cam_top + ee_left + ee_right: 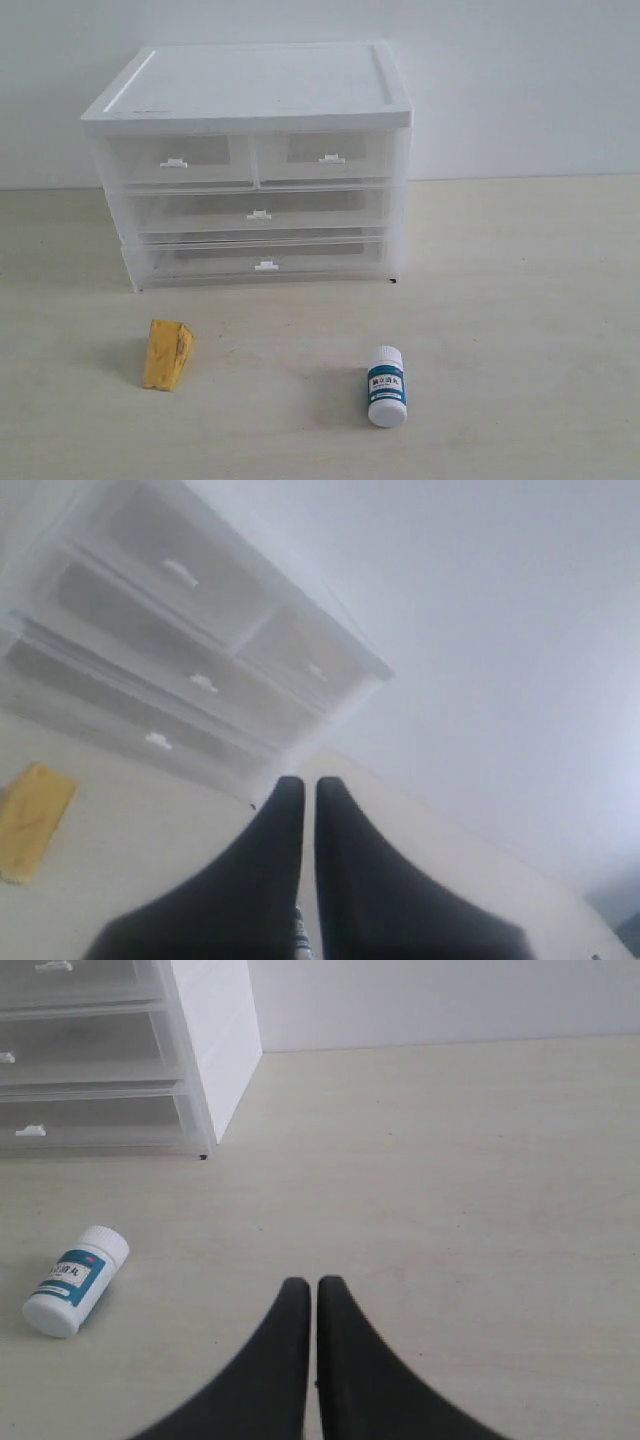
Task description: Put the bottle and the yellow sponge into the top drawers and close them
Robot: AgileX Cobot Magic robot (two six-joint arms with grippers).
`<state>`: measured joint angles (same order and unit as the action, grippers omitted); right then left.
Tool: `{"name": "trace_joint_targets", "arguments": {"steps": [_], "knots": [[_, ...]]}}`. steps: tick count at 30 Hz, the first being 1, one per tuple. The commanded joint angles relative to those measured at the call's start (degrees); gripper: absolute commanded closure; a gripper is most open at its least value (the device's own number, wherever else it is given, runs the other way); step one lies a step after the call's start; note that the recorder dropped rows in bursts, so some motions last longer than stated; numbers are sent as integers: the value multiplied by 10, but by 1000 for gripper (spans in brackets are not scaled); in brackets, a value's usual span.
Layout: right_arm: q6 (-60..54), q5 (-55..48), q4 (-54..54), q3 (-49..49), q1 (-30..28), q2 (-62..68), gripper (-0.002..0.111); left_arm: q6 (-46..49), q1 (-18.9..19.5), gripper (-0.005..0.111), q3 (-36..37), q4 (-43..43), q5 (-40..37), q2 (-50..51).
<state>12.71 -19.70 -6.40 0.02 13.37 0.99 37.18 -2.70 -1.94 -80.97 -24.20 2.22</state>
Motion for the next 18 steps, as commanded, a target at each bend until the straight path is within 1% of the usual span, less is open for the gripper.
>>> {"name": "trace_joint_targets", "arguments": {"steps": [1,4,5,6,7,10,12,14,17,18], "knots": [[2,5,0,0,-2,-3,108,131,-3,103,-78,-51,-3,118],[2,5,0,0,-2,-3,108,172,-3,103,-130,-51,-21,213],[2,5,0,0,-2,-3,108,198,-3,103,-162,-51,-43,275],[2,5,0,0,-2,-3,108,215,-3,103,-178,-51,-51,309],[2,5,0,0,-2,-3,108,236,-3,103,-208,-51,-56,370],[2,5,0,0,-2,-3,108,267,-4,103,-260,-51,-67,477],[2,5,-1,0,-2,-3,108,268,-11,103,-280,-51,-79,527],[1,5,-7,0,-2,-3,108,290,-30,103,-288,-55,-69,564],[-2,11,-21,0,-2,-3,108,329,-38,103,-291,-92,-56,576],[0,29,-21,0,-2,-3,108,350,-38,103,-291,-109,-56,578]]}}
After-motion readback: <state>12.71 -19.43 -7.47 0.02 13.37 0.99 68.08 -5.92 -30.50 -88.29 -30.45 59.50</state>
